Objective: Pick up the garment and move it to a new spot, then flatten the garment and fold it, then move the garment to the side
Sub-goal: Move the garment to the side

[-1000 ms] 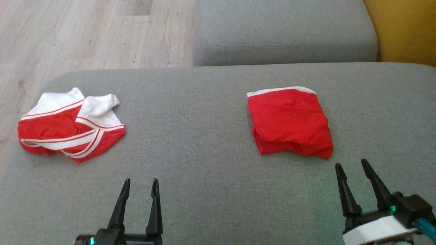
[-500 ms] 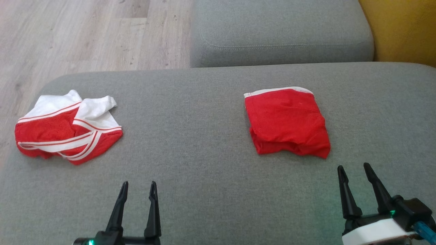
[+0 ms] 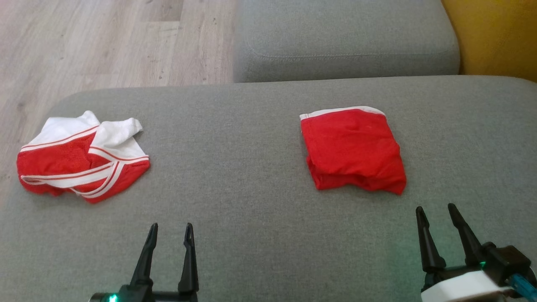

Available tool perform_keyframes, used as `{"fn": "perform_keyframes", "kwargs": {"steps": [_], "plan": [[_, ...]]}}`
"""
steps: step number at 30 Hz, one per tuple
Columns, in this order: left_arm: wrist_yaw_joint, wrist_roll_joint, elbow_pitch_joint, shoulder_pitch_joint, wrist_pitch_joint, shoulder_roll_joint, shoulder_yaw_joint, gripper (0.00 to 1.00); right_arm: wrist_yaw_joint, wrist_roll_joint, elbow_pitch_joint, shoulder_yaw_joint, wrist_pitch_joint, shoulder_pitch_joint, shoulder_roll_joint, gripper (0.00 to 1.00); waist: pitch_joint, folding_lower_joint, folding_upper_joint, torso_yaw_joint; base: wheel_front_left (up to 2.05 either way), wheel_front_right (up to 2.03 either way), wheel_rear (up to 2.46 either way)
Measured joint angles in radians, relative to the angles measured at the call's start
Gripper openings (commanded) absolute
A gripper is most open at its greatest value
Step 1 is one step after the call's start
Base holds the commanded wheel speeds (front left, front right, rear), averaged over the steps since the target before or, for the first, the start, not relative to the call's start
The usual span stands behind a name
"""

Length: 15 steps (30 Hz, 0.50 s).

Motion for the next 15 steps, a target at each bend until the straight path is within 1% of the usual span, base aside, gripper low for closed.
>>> {"fn": "perform_keyframes", "kwargs": {"steps": [5,10,11,15], "plan": [[0.001,0.006,-0.001,-0.001,0.0,0.0,-0.003,1.0,0.0,0.004,0.005,-0.003,0.0,-0.001,0.007,1.0,0.021,0.0,0.0,0.001,0.0,0.0,0.0],[0.01,0.006,-0.004,-0.006,0.0,0.0,-0.021,1.0,0.0,0.044,0.03,0.0,0.0,-0.013,0.002,1.0,0.052,0.0,0.0,0.01,0.0,0.0,0.0],[0.01,0.006,-0.007,-0.008,0.0,0.0,-0.025,1.0,0.0,0.049,0.04,0.0,0.0,-0.024,-0.001,1.0,0.061,0.0,0.0,0.011,0.0,0.0,0.0],[0.017,0.006,-0.022,-0.053,0.0,0.0,-0.037,1.0,0.0,0.065,0.127,-0.013,0.001,-0.158,-0.021,1.0,0.119,0.0001,0.0,0.016,0.0,0.0,0.0]]}}
